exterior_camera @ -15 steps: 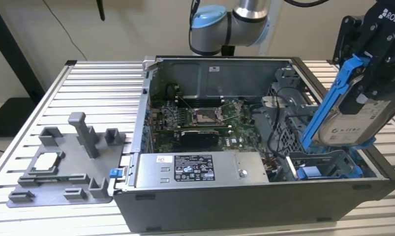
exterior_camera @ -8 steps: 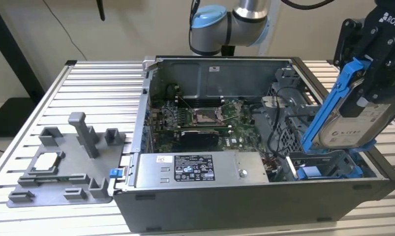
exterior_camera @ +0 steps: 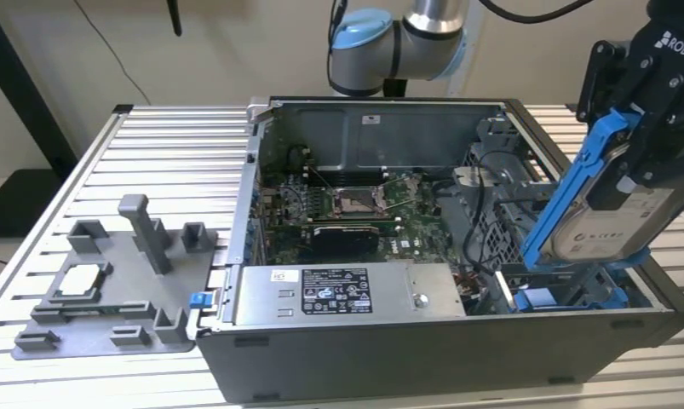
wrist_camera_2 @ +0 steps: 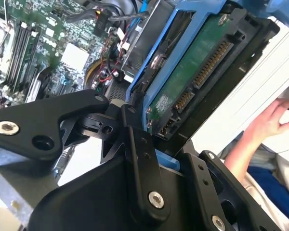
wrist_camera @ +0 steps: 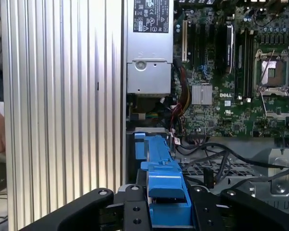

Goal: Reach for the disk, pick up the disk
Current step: 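Pick up the disk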

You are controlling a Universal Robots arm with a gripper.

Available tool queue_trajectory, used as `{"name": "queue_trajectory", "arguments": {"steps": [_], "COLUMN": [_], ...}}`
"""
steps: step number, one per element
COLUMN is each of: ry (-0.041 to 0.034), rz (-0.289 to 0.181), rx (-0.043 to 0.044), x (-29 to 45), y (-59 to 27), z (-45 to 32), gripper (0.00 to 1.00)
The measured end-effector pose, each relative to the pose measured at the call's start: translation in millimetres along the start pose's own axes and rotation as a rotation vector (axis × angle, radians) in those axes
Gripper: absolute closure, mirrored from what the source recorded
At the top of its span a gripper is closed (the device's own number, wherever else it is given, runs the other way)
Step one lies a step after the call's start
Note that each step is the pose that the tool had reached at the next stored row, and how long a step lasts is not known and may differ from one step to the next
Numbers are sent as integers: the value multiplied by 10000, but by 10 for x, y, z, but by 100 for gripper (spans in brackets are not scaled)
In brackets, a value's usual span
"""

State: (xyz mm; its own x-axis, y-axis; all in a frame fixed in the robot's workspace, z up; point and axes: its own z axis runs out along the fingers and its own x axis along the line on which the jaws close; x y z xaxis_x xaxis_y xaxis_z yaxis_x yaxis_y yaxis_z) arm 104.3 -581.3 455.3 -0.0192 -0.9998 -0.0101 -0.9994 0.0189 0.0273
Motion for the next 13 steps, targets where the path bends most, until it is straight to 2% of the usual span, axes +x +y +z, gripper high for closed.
{"name": "queue_trajectory", "arguments": {"steps": [6,13], "ry": [3,2], "rz": [0,0], "rx": [0,0], "x": [51,54], "y": [-5,-5], "z": [89,96], "gripper": [100,100]}}
